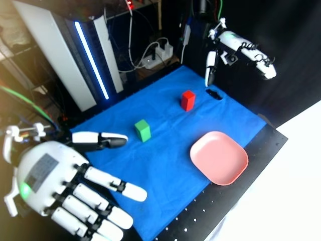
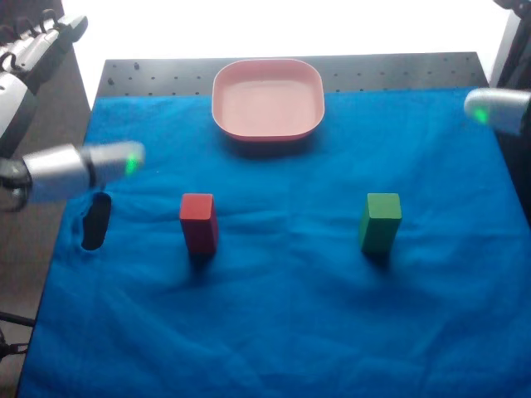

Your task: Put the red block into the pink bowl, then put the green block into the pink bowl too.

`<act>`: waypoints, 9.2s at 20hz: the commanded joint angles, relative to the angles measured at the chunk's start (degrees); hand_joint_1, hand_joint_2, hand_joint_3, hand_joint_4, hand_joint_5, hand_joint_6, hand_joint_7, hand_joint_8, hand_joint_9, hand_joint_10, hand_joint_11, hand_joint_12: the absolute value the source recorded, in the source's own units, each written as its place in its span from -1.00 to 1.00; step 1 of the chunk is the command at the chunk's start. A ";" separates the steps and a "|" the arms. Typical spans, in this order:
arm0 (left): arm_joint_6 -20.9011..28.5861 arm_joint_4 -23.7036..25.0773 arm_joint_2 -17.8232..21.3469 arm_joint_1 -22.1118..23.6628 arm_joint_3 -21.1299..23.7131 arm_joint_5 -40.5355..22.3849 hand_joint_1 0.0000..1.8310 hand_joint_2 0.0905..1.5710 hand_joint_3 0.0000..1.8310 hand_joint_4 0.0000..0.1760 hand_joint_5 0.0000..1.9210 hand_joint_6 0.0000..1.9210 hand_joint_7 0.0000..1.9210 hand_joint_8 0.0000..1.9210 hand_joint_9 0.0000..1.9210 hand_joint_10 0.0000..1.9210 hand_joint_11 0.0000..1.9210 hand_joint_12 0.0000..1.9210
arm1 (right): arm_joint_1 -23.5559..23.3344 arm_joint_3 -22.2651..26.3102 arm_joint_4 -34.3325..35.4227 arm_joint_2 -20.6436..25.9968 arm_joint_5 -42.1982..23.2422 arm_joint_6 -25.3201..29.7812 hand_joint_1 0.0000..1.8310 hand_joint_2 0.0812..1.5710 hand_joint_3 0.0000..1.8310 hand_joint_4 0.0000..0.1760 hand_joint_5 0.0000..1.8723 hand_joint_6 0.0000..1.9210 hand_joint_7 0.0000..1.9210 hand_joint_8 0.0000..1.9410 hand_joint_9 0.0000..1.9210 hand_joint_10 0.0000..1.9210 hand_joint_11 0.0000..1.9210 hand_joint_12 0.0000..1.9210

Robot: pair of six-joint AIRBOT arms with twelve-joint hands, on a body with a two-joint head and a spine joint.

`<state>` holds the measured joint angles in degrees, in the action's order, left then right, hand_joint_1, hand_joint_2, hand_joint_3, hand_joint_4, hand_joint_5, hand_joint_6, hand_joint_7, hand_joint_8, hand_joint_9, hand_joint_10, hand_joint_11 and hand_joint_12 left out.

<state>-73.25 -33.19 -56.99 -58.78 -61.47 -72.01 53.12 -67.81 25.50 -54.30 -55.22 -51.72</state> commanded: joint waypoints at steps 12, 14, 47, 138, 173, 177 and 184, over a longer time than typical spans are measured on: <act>8.57 6.27 -0.75 -0.98 -1.14 -7.41 -0.77 0.17 -1.00 -0.42 -0.98 -1.00 -0.93 -1.00 -0.89 -1.00 -1.00 -0.49 | -0.49 -0.30 -0.25 -0.64 -7.13 0.17 -0.76 0.15 -1.00 0.09 -0.90 -0.99 -0.90 -0.99 -0.94 -0.99 -1.00 -0.82; 10.22 8.75 -0.73 -1.34 -1.08 -7.00 -0.72 0.09 -1.00 -0.26 -0.96 -1.00 -0.92 -1.00 -0.84 -0.99 -1.00 -0.42 | -0.49 -0.33 -0.25 -0.77 -7.13 0.17 -0.77 0.15 -1.00 -0.20 -0.88 -1.00 -0.86 -0.99 -0.91 -0.99 -1.00 -0.78; 22.39 14.20 -11.80 -4.45 -4.20 -2.89 0.19 0.00 -1.00 -1.00 -0.35 -0.99 -0.28 -0.99 -0.31 -0.99 -0.71 -0.23 | -0.49 -1.29 0.22 -2.87 -7.09 0.74 -0.77 0.19 -1.00 -0.01 -0.92 -1.00 -0.91 -0.99 -0.97 -0.99 -1.00 -1.00; 42.17 28.18 -32.89 26.86 -52.01 28.40 0.33 0.20 -1.00 -1.00 0.45 -0.80 0.11 0.09 0.01 0.68 -0.13 0.95 | -5.25 -6.35 -8.36 -11.05 -7.01 11.00 -0.84 0.17 -1.00 0.59 -0.91 -1.00 -0.78 -0.99 -0.86 -1.00 -1.00 -0.64; 41.40 30.33 -24.49 25.53 -43.51 25.73 0.00 0.03 -1.00 -1.00 -0.39 -1.00 -0.12 -1.00 -0.09 -0.98 -0.57 -0.11 | -4.85 -4.86 -8.26 -11.52 -4.01 11.45 -0.48 0.00 -1.00 0.24 -0.88 -1.00 -0.82 -0.99 -0.85 -1.00 -1.00 -0.73; 38.09 27.09 -20.28 21.75 -38.41 22.19 0.16 0.13 -0.99 -1.00 -0.33 -1.00 0.02 -0.98 0.01 -0.94 -0.59 0.34 | -2.35 -1.76 -8.26 -11.23 -3.62 11.45 -0.44 -0.07 -1.00 0.35 -0.90 -1.00 -0.83 -1.00 -0.86 -1.00 -0.99 -0.72; 35.42 24.18 -17.51 18.10 -34.81 20.20 0.11 0.09 -1.00 -1.00 -0.34 -1.00 0.07 -0.99 -0.01 -0.93 -0.64 0.40 | 1.85 2.71 -8.22 -10.33 -3.70 11.43 -0.58 -0.15 -1.00 -0.36 -0.87 -1.00 -0.80 -1.00 -0.72 -1.00 -1.00 -0.22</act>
<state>-37.93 -8.10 -74.83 -41.10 -96.36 -44.58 55.00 -65.12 16.88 -64.38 -54.11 -41.17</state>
